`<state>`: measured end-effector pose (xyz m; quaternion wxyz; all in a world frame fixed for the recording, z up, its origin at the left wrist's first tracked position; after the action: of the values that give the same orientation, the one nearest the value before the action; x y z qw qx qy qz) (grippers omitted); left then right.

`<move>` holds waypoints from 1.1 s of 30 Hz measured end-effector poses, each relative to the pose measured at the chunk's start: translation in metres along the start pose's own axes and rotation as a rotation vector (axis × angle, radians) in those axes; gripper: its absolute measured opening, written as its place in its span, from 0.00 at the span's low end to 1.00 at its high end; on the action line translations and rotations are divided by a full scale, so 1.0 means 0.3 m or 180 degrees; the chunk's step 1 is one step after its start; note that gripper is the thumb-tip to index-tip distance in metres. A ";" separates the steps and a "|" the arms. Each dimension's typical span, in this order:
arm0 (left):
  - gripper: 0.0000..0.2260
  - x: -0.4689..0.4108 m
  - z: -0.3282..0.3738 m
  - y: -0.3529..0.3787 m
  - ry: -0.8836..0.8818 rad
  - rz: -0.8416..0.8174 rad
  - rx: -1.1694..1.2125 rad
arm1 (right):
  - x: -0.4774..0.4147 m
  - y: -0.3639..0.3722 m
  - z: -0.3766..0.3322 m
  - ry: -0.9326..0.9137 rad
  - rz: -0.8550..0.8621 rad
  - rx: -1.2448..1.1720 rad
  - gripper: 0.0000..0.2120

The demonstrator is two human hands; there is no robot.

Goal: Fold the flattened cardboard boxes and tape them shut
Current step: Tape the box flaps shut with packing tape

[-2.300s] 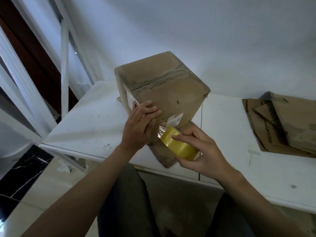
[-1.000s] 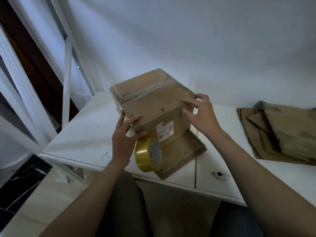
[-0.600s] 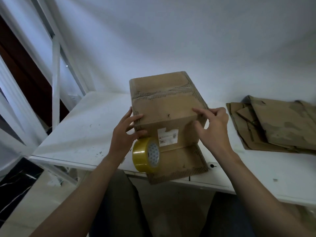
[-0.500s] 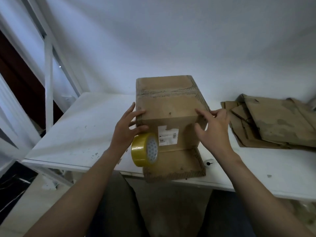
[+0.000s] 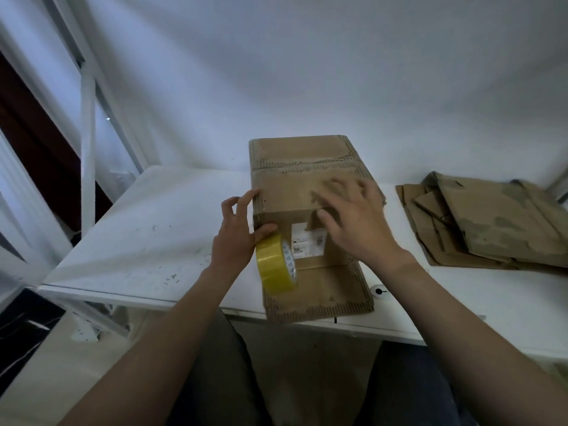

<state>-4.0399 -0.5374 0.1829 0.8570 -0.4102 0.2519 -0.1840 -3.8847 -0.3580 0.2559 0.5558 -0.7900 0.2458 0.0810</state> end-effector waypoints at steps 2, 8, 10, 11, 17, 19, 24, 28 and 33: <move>0.48 0.012 -0.012 -0.003 -0.0501 -0.0053 0.0254 | -0.070 0.037 -0.091 -0.0563 -0.0554 -0.0236 0.20; 0.27 0.063 -0.022 0.025 -0.1438 -0.0640 0.0423 | -0.216 0.203 -0.230 -0.0997 -0.0954 0.0821 0.29; 0.24 0.086 -0.011 0.014 -0.1505 -0.0770 0.0635 | -0.218 0.230 -0.235 -0.1034 -0.0736 0.1169 0.29; 0.23 0.102 -0.007 0.009 -0.1566 -0.0828 0.0808 | -0.213 0.238 -0.238 -0.1097 -0.0643 0.1264 0.29; 0.20 0.210 0.025 0.043 -0.2057 -0.1178 0.2421 | -0.205 0.240 -0.208 -0.1429 -0.0518 0.1341 0.31; 0.19 0.222 0.038 0.051 -0.2172 -0.1075 0.2621 | -0.201 0.243 -0.203 -0.1540 -0.0385 0.1368 0.31; 0.18 0.214 0.051 0.056 -0.2258 -0.0859 0.2574 | -0.200 0.266 -0.207 -0.1602 -0.0294 0.1441 0.31; 0.17 0.217 0.052 0.070 -0.2341 -0.0981 0.2291 | -0.190 0.268 -0.209 -0.1559 -0.0350 0.1496 0.31; 0.15 0.230 0.065 0.088 -0.2445 -0.1442 0.2481 | -0.186 0.262 -0.202 -0.1532 -0.0323 0.1345 0.33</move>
<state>-3.9701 -0.5457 0.1531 0.9136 -0.1459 -0.2564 -0.2797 -3.9794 -0.4173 0.2349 0.7529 -0.6266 0.0791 0.1849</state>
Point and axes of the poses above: each hand's wrist, its own x-axis away from the middle knuckle, its own y-axis out of the palm, z = x × y, the point moved 5 cm from there along -x, towards the middle knuckle, and after that the axes turned 11 degrees about -x, right-handed, at the moved point
